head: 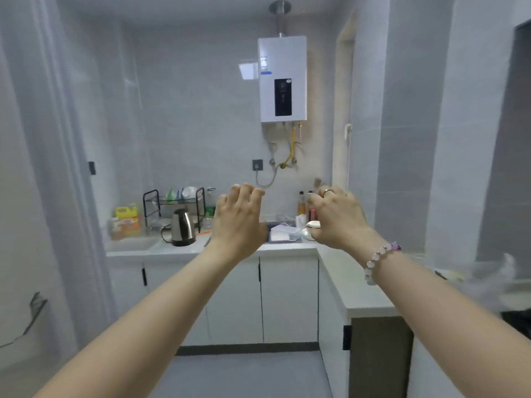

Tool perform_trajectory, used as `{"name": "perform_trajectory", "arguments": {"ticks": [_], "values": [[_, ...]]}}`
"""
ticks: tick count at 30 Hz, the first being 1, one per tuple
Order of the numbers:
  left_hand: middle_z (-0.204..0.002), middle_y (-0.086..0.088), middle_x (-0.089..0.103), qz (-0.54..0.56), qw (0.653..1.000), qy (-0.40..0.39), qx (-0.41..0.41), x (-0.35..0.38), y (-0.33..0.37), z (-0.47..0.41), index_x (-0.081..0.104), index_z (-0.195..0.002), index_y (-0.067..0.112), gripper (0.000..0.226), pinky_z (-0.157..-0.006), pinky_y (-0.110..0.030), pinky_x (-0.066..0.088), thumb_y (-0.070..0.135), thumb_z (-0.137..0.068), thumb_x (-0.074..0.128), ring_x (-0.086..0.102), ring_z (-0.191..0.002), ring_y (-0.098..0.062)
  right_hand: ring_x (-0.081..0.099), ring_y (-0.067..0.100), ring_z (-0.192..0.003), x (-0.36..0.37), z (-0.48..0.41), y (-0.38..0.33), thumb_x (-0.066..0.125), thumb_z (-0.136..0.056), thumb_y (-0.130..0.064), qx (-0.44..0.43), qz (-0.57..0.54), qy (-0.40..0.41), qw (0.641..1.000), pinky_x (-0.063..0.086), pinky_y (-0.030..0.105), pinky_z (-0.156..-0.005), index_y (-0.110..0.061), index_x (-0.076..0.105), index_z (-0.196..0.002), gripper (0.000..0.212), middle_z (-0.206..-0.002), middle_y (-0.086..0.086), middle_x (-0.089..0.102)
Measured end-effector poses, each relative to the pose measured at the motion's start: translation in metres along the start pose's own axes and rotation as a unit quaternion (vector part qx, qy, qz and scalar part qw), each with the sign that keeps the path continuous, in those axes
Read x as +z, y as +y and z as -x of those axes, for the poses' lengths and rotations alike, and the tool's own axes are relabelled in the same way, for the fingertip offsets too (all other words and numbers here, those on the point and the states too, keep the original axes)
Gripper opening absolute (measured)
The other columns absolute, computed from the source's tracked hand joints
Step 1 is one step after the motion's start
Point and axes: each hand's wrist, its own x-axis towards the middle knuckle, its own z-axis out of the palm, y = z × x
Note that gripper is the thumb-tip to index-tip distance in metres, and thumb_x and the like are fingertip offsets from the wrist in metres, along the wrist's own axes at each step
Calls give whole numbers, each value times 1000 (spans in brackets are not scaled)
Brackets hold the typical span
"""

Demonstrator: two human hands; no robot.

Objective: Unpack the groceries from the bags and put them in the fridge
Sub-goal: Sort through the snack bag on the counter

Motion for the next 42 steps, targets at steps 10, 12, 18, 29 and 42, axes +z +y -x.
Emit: {"name": "perform_trajectory", "arguments": {"ticks": [10, 12, 18, 29, 42], "values": [[-113, -6, 56, 116, 985, -29, 128, 119, 173, -74, 58, -115, 13, 50, -79, -38, 44, 31, -71, 74, 54, -104, -30, 39, 21, -123, 52, 32, 194, 58, -84, -29, 136, 78, -64, 986, 35, 33, -95, -18, 45, -128, 47, -131, 5, 45], [-118, -5, 54, 139, 982, -18, 127, 135, 204, -89, 54, -121, 15, 51, -85, -39, 40, 34, -76, 69, 50, -110, -29, 39, 21, -123, 58, 41, 227, 58, -84, -28, 160, 89, -72, 981, 35, 33, -95, -18, 46, -128, 47, -130, 4, 45], [-124, -4, 51, 177, 973, -29, 145, 174, 281, -111, 48, -128, 17, 52, -92, -38, 36, 34, -81, 63, 47, -116, -27, 40, 20, -121, 74, 68, 299, 57, -84, -26, 197, 113, -102, 968, 35, 33, -95, -17, 45, -128, 47, -128, 3, 47], [-135, -1, 40, 244, 952, -82, 164, 258, 351, -127, 38, -137, 20, 59, -95, -31, 33, 38, -85, 60, 42, -121, -22, 42, 20, -116, 142, 87, 345, 58, -85, -27, 227, 107, -146, 957, 34, 31, -92, -19, 47, -125, 42, -124, 3, 48], [-130, 3, 39, 299, 914, -161, 220, 428, 418, -205, 37, -134, 25, 51, -96, -28, 32, 39, -87, 55, 42, -116, -18, 40, 21, -119, 250, 20, 430, 58, -85, -29, 302, 115, -226, 919, 33, 33, -96, -15, 45, -128, 47, -128, 4, 47]]}}
